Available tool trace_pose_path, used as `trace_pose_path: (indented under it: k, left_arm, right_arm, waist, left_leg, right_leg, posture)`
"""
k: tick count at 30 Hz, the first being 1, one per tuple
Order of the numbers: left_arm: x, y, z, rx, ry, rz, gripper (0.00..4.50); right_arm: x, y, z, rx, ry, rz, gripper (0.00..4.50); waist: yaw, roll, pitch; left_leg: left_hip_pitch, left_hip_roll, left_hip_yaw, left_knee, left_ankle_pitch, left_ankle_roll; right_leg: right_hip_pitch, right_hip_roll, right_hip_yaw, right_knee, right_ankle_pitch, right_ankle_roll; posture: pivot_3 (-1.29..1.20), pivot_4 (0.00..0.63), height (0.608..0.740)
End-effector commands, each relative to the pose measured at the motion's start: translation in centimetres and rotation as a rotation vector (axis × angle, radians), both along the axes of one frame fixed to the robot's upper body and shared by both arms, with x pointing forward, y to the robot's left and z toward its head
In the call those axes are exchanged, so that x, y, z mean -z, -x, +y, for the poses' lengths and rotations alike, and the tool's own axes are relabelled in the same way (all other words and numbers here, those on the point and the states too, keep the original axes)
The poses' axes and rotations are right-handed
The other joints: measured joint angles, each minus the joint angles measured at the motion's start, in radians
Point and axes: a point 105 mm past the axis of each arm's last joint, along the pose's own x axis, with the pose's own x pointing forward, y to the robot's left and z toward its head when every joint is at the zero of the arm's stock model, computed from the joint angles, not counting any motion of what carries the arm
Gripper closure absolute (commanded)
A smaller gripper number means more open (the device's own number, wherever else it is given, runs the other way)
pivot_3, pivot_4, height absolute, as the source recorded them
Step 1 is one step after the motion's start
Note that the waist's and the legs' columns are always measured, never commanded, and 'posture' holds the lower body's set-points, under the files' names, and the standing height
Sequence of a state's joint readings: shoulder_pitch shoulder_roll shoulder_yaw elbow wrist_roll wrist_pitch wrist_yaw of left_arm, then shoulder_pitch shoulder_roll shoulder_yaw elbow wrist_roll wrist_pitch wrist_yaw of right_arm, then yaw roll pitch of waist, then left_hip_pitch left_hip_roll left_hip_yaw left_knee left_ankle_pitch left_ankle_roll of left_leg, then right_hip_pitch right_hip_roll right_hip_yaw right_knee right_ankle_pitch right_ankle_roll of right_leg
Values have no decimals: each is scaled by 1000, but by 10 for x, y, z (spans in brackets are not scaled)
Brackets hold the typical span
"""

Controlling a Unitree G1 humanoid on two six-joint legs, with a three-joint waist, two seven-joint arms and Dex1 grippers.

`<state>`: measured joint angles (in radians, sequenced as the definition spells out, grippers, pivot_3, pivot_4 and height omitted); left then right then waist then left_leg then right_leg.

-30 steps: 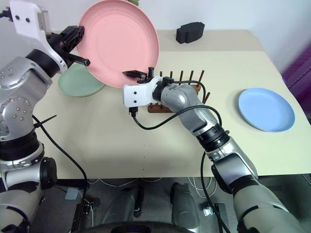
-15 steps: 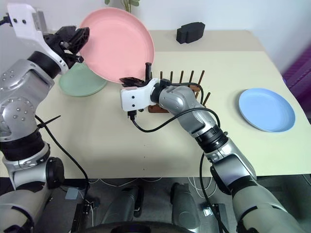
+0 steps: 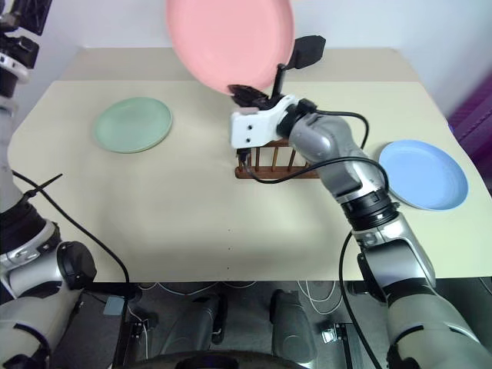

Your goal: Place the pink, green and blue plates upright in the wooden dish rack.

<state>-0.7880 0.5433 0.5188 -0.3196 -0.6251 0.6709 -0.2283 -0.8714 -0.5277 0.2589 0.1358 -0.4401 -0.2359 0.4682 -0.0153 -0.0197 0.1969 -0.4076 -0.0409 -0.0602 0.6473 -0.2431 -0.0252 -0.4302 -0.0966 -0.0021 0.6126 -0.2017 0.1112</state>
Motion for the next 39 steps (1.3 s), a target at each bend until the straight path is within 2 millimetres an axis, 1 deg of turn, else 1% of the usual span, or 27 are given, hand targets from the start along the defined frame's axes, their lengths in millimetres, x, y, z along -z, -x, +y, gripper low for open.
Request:
trace_pose_path:
  k: [1,3,6,9,11,16,19,21,22,27,30,39]
  left_arm:
    - [35,6,-31,134,-232,63,33]
    - [67,7,-45,206,-337,143,33]
    - [96,8,-55,271,-393,214,33]
    - [119,9,-66,344,-404,270,33]
    - [135,13,-76,415,-446,304,33]
    - [161,27,-90,549,-503,348,33]
    - [172,32,-97,598,-530,374,33]
    - [176,32,-101,617,-536,385,33]
    - [177,33,-103,627,-534,386,33]
    - [185,36,-113,681,-495,404,33]
    - [190,39,-116,706,-493,415,33]
    - [192,40,-124,728,-465,414,33]
  right_arm:
    - [-31,4,-47,-8,-244,102,4500]
    - [-37,13,-63,-64,-359,206,4500]
    - [-41,28,-76,-147,-462,318,4500]
    - [-41,42,-89,-213,-554,426,4500]
    - [-38,51,-103,-245,-631,515,4500]
    - [-38,63,-126,-321,-825,670,4500]
    - [-32,70,-133,-378,-905,795,4500]
    - [-28,71,-138,-391,-957,871,4500]
    - [-27,71,-139,-390,-972,887,4500]
    - [-31,84,-136,-509,-1004,964,4500]
    - [-25,80,-138,-481,-1025,999,4500]
    - [-14,73,-140,-513,-1116,1083,4500]
  waist:
    - [-1,0,0]
    - [2,0,0]
    - [2,0,0]
    - [-1,1,0]
    - [1,1,0]
    - [2,1,0]
    - [4,1,0]
    - [4,1,0]
    - [4,1,0]
    - [4,1,0]
    - [4,1,0]
    - [4,1,0]
  left_leg:
    - [0,0,0,0,0,0]
    - [1,1,0,0,0,0]
    - [0,1,0,1,0,1]
    - [1,2,0,1,-1,1]
    - [1,3,0,0,-1,2]
    - [1,3,1,1,-1,2]
    - [1,4,1,1,-1,2]
    - [1,4,1,1,-1,2]
    - [1,4,1,1,-1,2]
    - [1,4,1,1,-1,3]
    - [1,4,1,2,-1,3]
    - [1,4,1,2,-1,3]
  right_leg:
    - [0,0,0,0,0,0]
    - [1,0,0,0,0,0]
    - [1,0,0,0,0,0]
    - [1,0,0,0,0,-1]
    - [1,0,0,0,0,-2]
    - [2,0,0,0,-2,-4]
    - [2,0,0,0,-2,-5]
    - [2,0,0,0,-2,-5]
    - [2,0,0,0,-2,-5]
    - [2,0,0,0,-2,-5]
    - [2,0,0,0,-2,-5]
    - [2,0,0,0,-2,-5]
  posture:
    - [0,150,736]
    - [0,150,736]
    - [0,150,736]
    - [0,150,736]
    - [0,150,736]
    - [0,150,736]
    - [0,150,736]
    - [0,150,736]
    - [0,150,736]
    - [0,150,736]
    - [0,150,736]
    - [0,150,736]
